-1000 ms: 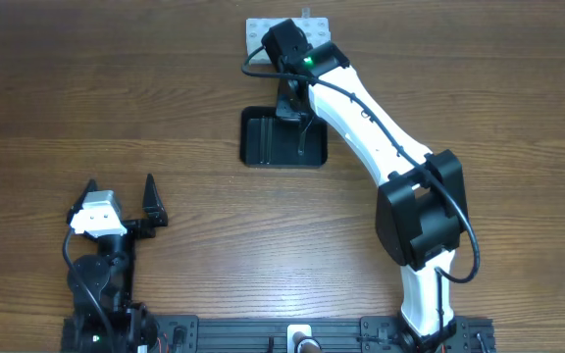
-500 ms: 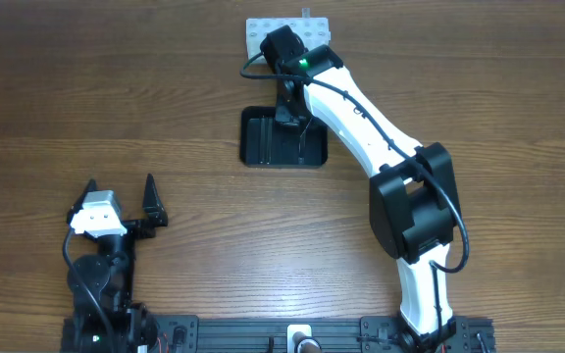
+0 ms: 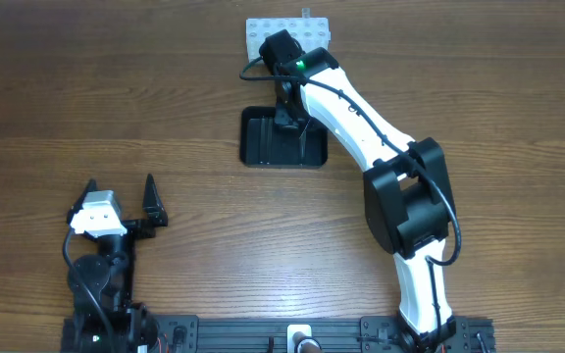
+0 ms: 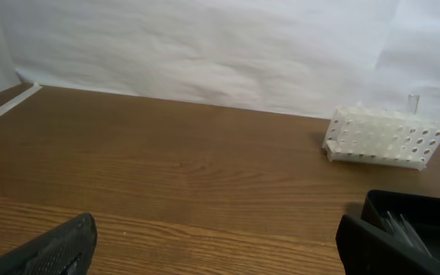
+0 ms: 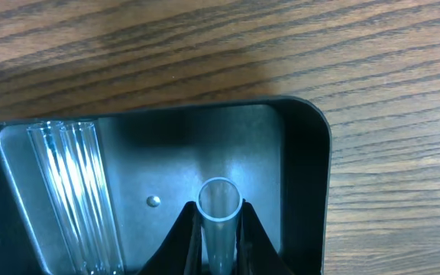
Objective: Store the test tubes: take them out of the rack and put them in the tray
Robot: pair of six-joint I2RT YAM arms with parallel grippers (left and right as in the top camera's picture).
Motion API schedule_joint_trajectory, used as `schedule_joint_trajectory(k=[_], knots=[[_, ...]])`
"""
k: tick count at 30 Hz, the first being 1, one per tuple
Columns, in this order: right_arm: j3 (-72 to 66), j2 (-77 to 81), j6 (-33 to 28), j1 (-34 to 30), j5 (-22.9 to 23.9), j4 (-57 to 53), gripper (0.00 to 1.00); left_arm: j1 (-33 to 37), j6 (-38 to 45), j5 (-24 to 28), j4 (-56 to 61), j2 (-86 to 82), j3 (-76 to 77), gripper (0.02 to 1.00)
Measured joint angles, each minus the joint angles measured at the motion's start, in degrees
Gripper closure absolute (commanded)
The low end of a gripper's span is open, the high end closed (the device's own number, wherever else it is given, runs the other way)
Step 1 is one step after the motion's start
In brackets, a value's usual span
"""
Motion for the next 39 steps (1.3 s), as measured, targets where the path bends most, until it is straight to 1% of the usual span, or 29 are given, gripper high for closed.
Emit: schedule_joint_trajectory(k=[8, 12, 13, 15, 20, 27, 33, 37, 39], knots=[[0.0, 1.6, 0.0, 0.0, 0.0, 0.3, 0.958, 0.0, 0.0, 0.0, 0.0, 0.0, 0.0, 0.020], [0.0, 2.6, 0.0, 0.0, 0.0, 0.9, 0.862, 0.0, 0.0, 0.0, 0.0, 0.0, 0.0, 0.020], [0.0, 2.8, 0.0, 0.0, 0.0, 1.0, 0.809, 0.0, 0.0, 0.0, 0.0, 0.0, 0.0, 0.020], [0.0, 3.0, 0.0, 0.0, 0.1, 1.2, 0.757, 0.0, 0.0, 0.0, 0.0, 0.0, 0.0, 0.020], [0.0, 3.1, 0.0, 0.0, 0.4, 1.6, 0.678, 0.0, 0.0, 0.0, 0.0, 0.0, 0.0, 0.020], [0.6, 3.1, -1.5, 0.0, 0.4, 0.1, 0.667, 0.0, 0.0, 0.0, 0.0, 0.0, 0.0, 0.020], [8.7, 3.1, -3.0, -0.2, 0.4, -4.9, 0.663, 0.0, 0.0, 0.0, 0.0, 0.0, 0.0, 0.023], [16.3, 2.3, -5.3, -1.2, 0.9, -5.2, 0.595, 0.0, 0.0, 0.0, 0.0, 0.0, 0.0, 0.023], [19.8, 1.9, -6.8, -1.9, 2.2, -3.6, 0.529, 0.0, 0.0, 0.0, 0.0, 0.0, 0.0, 0.020]])
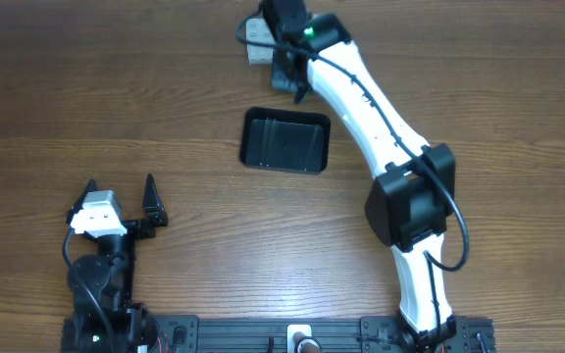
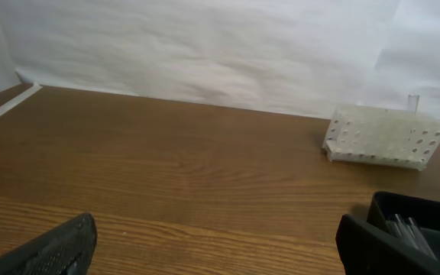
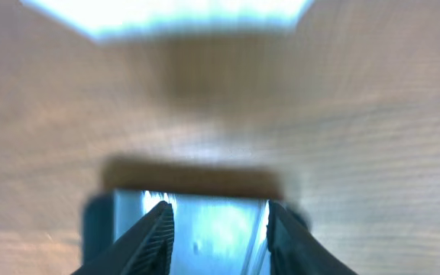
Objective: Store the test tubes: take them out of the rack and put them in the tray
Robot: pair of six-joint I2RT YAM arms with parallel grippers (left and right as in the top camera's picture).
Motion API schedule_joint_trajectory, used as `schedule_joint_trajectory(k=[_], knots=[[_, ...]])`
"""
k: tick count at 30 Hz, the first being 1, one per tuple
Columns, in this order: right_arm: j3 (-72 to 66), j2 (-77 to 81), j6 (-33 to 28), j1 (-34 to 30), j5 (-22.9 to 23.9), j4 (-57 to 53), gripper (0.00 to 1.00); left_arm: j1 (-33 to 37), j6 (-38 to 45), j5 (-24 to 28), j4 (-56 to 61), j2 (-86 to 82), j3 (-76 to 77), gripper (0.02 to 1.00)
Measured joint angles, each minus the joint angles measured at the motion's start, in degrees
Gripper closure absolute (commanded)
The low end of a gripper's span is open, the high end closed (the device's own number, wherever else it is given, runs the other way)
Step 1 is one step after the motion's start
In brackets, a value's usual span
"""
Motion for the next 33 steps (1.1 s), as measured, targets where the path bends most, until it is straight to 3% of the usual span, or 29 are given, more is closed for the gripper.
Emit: schedule_joint_trajectory(k=[3, 7, 14, 33], knots=[[2.4, -0.9, -2.9, -1.1, 2.7, 3.9, 0.511, 0.0, 0.0, 0.0, 0.0, 0.0, 0.0, 0.023], [3.5, -1.3, -7.2, -2.7, 6.4, 9.6, 0.318, 0.0, 0.0, 0.0, 0.0, 0.0, 0.0, 0.023], [3.5, -0.9, -11.4, -4.7, 9.3, 19.6, 0.200, 0.0, 0.0, 0.0, 0.0, 0.0, 0.0, 0.020], [3.5, 11.3, -15.7, -4.9, 9.9, 33.7, 0.169, 0.0, 0.0, 0.0, 0.0, 0.0, 0.0, 0.020]])
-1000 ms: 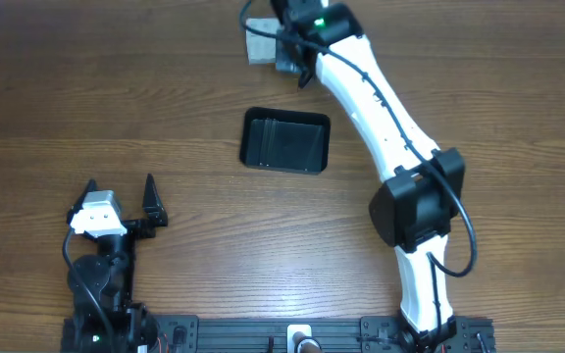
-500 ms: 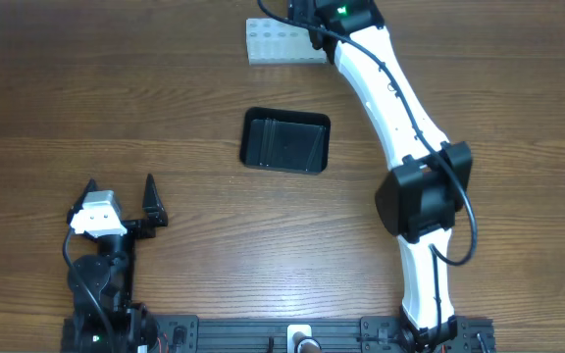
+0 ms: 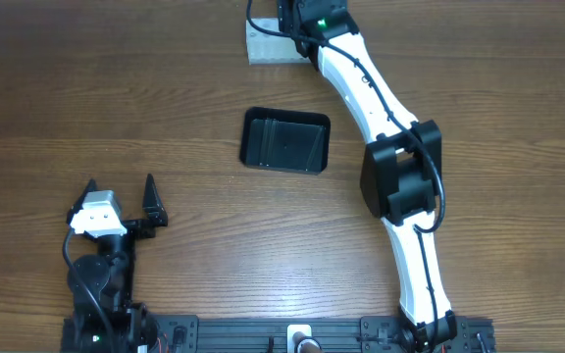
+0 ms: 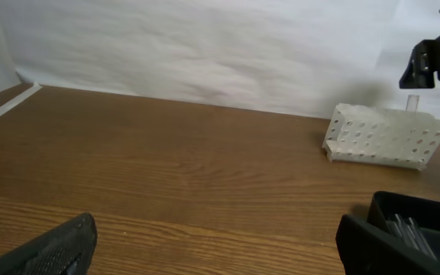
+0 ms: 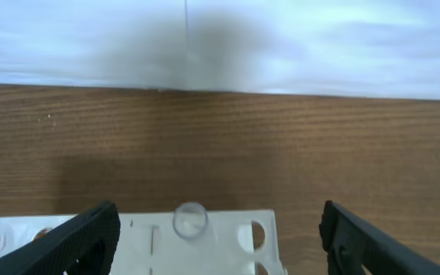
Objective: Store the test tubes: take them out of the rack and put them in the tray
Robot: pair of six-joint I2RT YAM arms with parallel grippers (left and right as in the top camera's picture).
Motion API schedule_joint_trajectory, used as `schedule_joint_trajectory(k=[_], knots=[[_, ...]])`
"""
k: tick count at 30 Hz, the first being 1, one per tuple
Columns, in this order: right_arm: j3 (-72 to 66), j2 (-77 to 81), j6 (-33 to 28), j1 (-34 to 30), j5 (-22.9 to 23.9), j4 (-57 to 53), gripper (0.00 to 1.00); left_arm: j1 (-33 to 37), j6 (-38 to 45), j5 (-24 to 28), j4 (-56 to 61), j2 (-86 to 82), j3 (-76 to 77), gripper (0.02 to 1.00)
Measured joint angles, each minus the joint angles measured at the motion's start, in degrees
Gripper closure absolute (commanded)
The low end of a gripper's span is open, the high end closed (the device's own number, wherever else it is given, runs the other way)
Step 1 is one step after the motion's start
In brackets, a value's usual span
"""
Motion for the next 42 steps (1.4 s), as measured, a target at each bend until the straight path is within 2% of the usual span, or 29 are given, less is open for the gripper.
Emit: schedule_joint_trajectory(k=[11, 14, 34, 40, 42], knots=[[0.0, 2.8, -2.9, 0.0, 0.0, 3.9, 0.194, 0.0, 0.0, 0.0, 0.0, 0.0, 0.0, 0.020], [0.0, 3.3, -3.0, 0.0, 0.0, 4.1, 0.226, 0.0, 0.0, 0.0, 0.0, 0.0, 0.0, 0.023], [0.0, 3.7, -3.0, 0.0, 0.0, 4.2, 0.246, 0.0, 0.0, 0.0, 0.0, 0.0, 0.0, 0.020], [0.0, 4.1, -3.0, 0.0, 0.0, 4.2, 0.340, 0.0, 0.0, 0.0, 0.0, 0.0, 0.0, 0.020], [0.0, 4.2, -3.0, 0.0, 0.0, 4.2, 0.408, 0.0, 0.0, 0.0, 0.0, 0.0, 0.0, 0.020]])
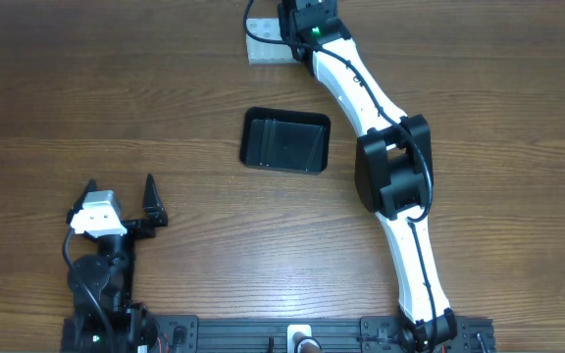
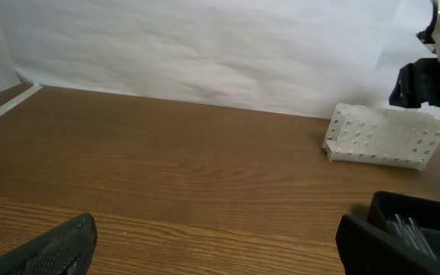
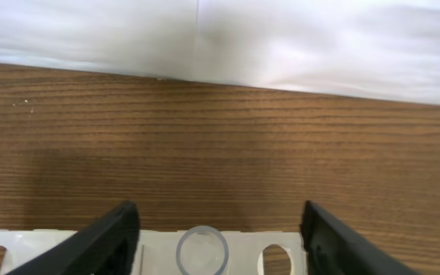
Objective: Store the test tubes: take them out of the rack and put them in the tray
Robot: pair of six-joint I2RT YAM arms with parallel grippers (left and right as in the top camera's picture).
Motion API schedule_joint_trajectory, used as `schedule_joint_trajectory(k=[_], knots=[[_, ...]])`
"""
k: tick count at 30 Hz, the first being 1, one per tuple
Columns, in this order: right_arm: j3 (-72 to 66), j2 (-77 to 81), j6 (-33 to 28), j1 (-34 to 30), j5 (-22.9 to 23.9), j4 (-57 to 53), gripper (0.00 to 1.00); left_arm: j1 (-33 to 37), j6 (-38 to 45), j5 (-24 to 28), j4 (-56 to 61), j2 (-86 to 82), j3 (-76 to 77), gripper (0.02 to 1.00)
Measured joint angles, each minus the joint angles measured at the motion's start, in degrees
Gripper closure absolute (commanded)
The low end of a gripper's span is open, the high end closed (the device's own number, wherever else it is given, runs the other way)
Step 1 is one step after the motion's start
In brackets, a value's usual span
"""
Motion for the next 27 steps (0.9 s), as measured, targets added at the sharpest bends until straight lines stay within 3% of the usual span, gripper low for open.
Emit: schedule_joint_trajectory(k=[4, 8, 11, 16, 27], knots=[[0.0, 0.1, -0.2, 0.0, 0.0, 0.0, 0.503, 0.0, 0.0, 0.0, 0.0, 0.0, 0.0, 0.020], [0.0, 0.1, -0.3, 0.0, 0.0, 0.0, 0.722, 0.0, 0.0, 0.0, 0.0, 0.0, 0.0, 0.020], [0.0, 0.2, -0.3, 0.0, 0.0, 0.0, 0.820, 0.0, 0.0, 0.0, 0.0, 0.0, 0.0, 0.020], [0.0, 0.2, -0.2, 0.0, 0.0, 0.0, 0.879, 0.0, 0.0, 0.0, 0.0, 0.0, 0.0, 0.020], [0.2, 0.2, -0.2, 0.0, 0.0, -0.5, 0.882, 0.0, 0.0, 0.0, 0.0, 0.0, 0.0, 0.020]])
